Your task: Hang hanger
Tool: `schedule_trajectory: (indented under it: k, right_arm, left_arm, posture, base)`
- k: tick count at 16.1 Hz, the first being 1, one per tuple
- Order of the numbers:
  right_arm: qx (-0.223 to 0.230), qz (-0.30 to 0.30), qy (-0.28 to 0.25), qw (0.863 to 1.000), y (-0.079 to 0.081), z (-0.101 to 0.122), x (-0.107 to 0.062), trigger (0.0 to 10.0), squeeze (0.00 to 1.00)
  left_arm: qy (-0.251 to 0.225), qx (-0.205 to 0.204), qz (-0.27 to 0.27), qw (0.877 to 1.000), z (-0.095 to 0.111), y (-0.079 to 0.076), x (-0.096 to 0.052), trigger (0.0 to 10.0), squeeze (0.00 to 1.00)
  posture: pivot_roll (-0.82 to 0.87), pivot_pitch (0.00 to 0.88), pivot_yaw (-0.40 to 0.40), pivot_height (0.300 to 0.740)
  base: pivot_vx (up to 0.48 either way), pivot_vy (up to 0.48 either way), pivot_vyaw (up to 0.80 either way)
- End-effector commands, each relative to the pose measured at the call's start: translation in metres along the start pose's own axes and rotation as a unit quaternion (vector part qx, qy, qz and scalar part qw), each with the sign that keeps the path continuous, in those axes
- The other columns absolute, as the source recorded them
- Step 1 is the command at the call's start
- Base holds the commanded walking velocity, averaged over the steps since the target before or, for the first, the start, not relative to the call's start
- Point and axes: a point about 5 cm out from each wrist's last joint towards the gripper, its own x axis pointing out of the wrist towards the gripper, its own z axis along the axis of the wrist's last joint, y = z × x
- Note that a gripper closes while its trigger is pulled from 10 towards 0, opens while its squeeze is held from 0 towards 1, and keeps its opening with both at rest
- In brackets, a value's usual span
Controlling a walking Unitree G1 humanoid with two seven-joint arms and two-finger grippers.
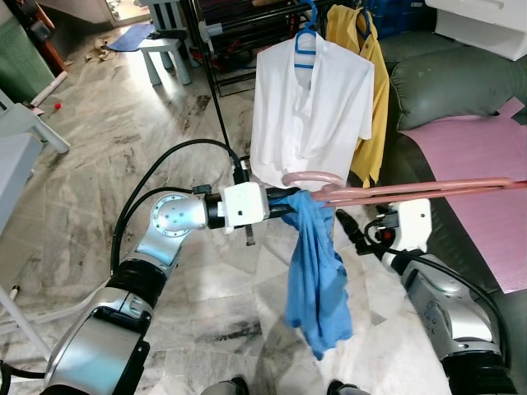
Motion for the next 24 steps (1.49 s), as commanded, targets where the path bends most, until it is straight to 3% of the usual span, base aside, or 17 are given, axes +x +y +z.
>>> schedule_trajectory:
  k: [1, 5, 8, 9, 10, 12, 13, 15, 19, 24]
  right_arm:
    - [0.001, 0.001, -0.001, 1.000, 0.003, 0.000, 0.002, 10.0, 1.00]
    - [-0.016, 0.047, -0.026, 0.998, 0.012, 0.010, -0.001, 10.0, 1.00]
    - [-0.041, 0.040, -0.018, 0.998, 0.003, 0.009, -0.009, 10.0, 0.98]
    - [-0.047, 0.046, -0.010, 0.998, -0.002, 0.008, -0.018, 10.0, 0.87]
    - [-0.050, 0.069, 0.000, 0.996, -0.002, 0.006, -0.025, 10.0, 0.59]
    - [-0.062, 0.109, 0.022, 0.992, 0.000, 0.003, -0.034, 10.0, 0.36]
    - [-0.062, 0.119, 0.027, 0.991, -0.001, 0.003, -0.036, 10.0, 0.02]
    - [-0.065, 0.130, 0.033, 0.989, -0.005, 0.004, -0.038, 10.0, 0.00]
    - [-0.064, 0.122, 0.034, 0.990, -0.006, 0.003, -0.026, 10.0, 0.00]
    - [-0.061, 0.153, 0.019, 0.986, 0.019, 0.007, 0.013, 10.0, 0.00]
  left_arm:
    - [-0.011, 0.012, -0.007, 1.000, 0.005, 0.001, 0.001, 0.0, 0.00]
    - [-0.004, 0.015, -0.019, 1.000, 0.003, -0.003, 0.004, 0.0, 0.00]
    - [0.019, 0.007, -0.011, 1.000, -0.004, -0.002, -0.001, 0.0, 0.00]
    - [0.044, 0.000, -0.004, 0.999, -0.012, -0.002, -0.006, 0.0, 0.00]
    - [0.055, -0.004, 0.000, 0.998, -0.016, -0.002, -0.009, 0.0, 0.00]
    - [0.065, -0.007, 0.006, 0.998, -0.020, -0.002, -0.011, 0.0, 0.00]
    - [0.069, -0.004, 0.006, 0.998, -0.021, -0.002, -0.011, 0.0, 0.00]
    - [0.070, 0.007, 0.003, 0.997, -0.020, -0.001, -0.010, 0.0, 0.00]
    - [0.043, 0.027, -0.006, 0.999, -0.010, 0.002, -0.003, 0.0, 0.00]
    - [0.013, 0.039, -0.011, 0.999, 0.000, 0.000, 0.006, 0.0, 0.00]
  posture:
    - [-0.07, 0.147, 0.156, 0.740]
    - [-0.08, 0.144, 0.153, 0.740]
    - [-0.08, 0.142, 0.153, 0.740]
    - [-0.08, 0.143, 0.155, 0.740]
    - [-0.08, 0.143, 0.155, 0.740]
    - [-0.09, 0.144, 0.155, 0.740]
    - [-0.09, 0.144, 0.155, 0.740]
    - [-0.09, 0.144, 0.155, 0.740]
    - [-0.08, 0.141, 0.160, 0.740]
    - [-0.07, 0.135, 0.156, 0.740]
  base:
    - [0.000, 0.000, 0.00]
    - [0.000, 0.000, 0.00]
    - [0.000, 0.000, 0.00]
    - [0.000, 0.000, 0.00]
    - [0.000, 0.000, 0.00]
    - [0.000, 0.000, 0.00]
    - [0.000, 0.000, 0.00]
    - [0.000, 0.000, 0.00]
    - [0.000, 0.000, 0.00]
    - [0.000, 0.000, 0.00]
